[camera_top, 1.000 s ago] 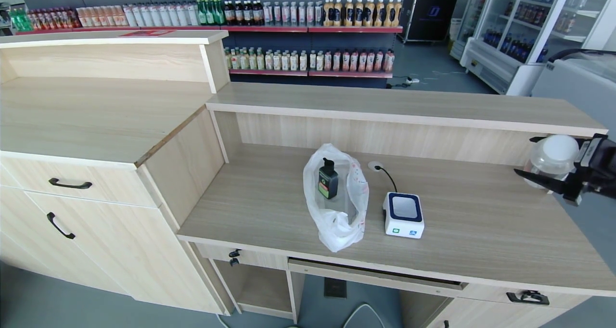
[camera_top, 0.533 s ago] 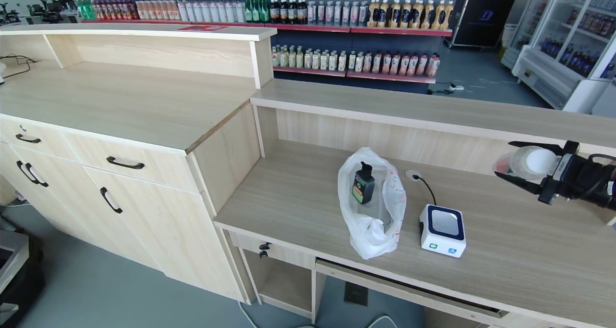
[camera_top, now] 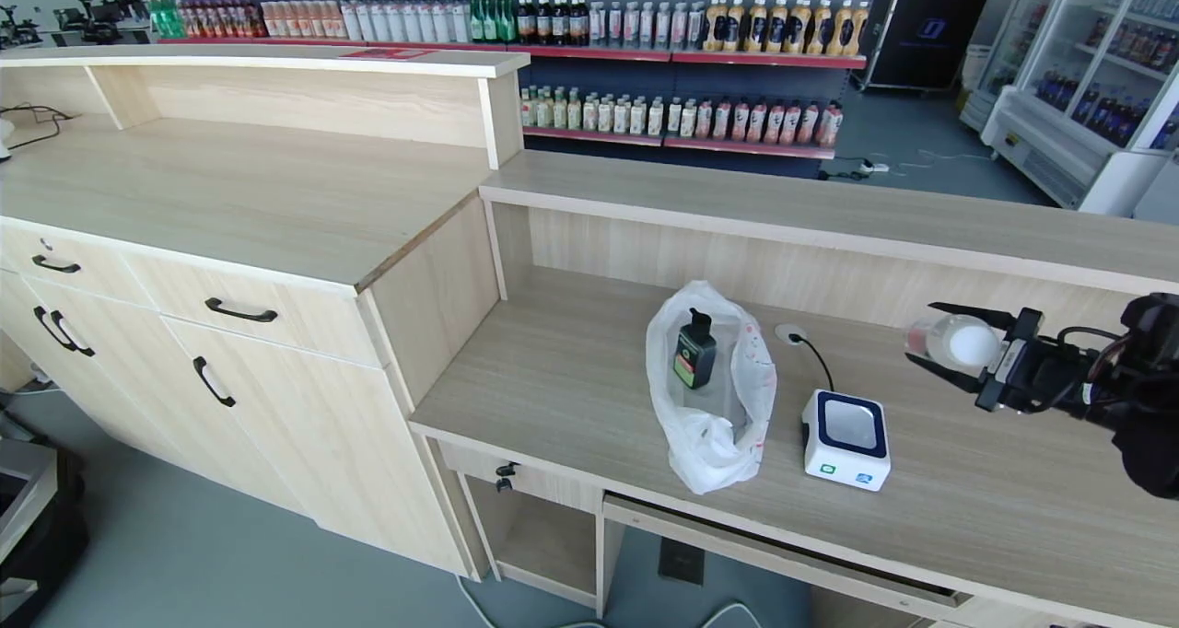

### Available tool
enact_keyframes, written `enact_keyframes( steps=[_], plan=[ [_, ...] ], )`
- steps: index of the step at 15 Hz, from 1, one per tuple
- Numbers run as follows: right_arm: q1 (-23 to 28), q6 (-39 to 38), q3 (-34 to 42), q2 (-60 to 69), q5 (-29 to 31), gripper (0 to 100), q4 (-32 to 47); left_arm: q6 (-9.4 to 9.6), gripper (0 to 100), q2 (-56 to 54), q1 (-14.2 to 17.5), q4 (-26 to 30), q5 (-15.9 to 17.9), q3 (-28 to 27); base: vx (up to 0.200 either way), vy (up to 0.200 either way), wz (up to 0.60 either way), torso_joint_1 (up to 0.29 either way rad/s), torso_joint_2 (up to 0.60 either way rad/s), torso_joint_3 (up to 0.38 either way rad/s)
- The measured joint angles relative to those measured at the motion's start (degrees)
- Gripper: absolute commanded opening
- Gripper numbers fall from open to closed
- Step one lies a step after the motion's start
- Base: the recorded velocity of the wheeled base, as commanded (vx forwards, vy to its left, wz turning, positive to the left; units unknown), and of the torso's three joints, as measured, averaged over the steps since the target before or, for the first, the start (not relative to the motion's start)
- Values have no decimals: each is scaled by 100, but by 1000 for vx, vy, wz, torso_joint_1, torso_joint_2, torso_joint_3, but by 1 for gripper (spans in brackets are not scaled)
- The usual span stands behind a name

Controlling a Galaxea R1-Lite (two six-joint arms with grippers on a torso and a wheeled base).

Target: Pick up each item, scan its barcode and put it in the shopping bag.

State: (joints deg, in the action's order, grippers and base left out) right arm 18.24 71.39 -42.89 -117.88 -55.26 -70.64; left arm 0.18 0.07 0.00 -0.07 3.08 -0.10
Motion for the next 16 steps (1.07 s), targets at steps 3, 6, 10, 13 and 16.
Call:
enact_keyframes(
  steps=[3,6,10,13,16],
  plan=[
    [-250,-1,-17,-343,-2,0,-512,0,100,0,0,0,2,0,0,0,0,0,0,0],
    [-435,-4,-17,-574,-2,0,-708,0,100,0,0,0,0,0,0,0,0,0,0,0],
    [-557,-4,-11,-835,0,0,-1150,0,100,0,0,0,0,0,0,0,0,0,0,0],
    [-560,2,35,-981,0,0,-1229,0,100,0,0,0,0,0,0,0,0,0,0,0],
    [-474,29,124,-1047,0,0,-1240,0,100,0,0,0,0,0,0,0,0,0,0,0]
  ],
)
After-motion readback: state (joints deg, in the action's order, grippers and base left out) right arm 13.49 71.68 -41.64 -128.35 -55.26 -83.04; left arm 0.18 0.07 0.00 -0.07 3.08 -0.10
